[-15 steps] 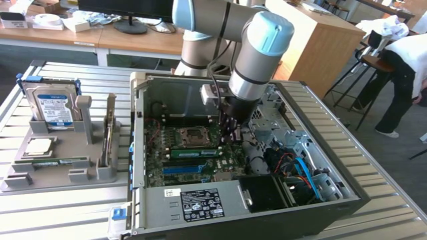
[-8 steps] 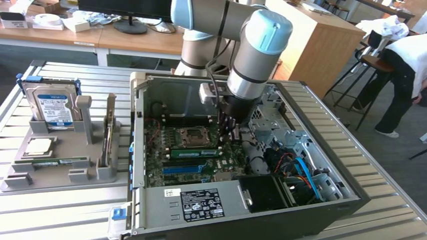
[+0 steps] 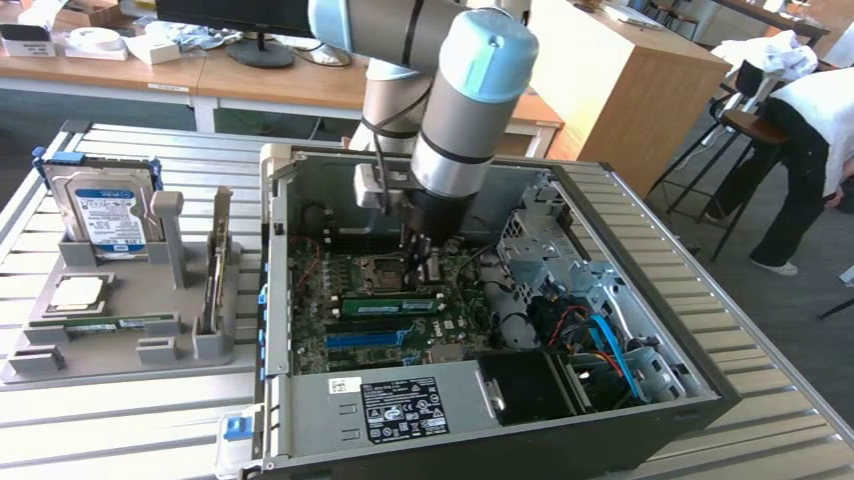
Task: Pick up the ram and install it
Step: 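Press down the ram until it locks into place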
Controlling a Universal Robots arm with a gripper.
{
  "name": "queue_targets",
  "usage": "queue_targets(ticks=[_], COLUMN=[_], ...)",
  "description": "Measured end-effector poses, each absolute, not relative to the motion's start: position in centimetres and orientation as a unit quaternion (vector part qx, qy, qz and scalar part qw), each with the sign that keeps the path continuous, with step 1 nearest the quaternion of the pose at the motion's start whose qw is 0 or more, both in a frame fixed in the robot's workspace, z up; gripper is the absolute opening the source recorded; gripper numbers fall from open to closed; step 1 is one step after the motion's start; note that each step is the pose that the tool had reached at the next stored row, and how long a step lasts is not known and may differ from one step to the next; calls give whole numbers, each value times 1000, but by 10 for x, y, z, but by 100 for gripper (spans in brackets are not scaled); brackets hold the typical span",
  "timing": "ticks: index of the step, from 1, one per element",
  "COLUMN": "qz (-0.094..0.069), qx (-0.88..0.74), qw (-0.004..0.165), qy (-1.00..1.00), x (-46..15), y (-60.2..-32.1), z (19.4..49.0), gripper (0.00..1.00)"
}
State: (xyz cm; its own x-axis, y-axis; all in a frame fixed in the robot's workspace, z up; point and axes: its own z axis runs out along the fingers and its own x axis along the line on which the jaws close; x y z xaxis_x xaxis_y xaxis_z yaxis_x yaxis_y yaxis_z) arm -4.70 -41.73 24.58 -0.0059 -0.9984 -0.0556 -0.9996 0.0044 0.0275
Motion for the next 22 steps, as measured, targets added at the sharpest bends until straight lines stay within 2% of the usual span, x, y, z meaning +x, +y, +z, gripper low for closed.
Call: queue_targets(ticks=[22], qz=[29], qx=[-705], qw=[10], qy=[709], x=[-84], y=[-417], z=[245], gripper=[10])
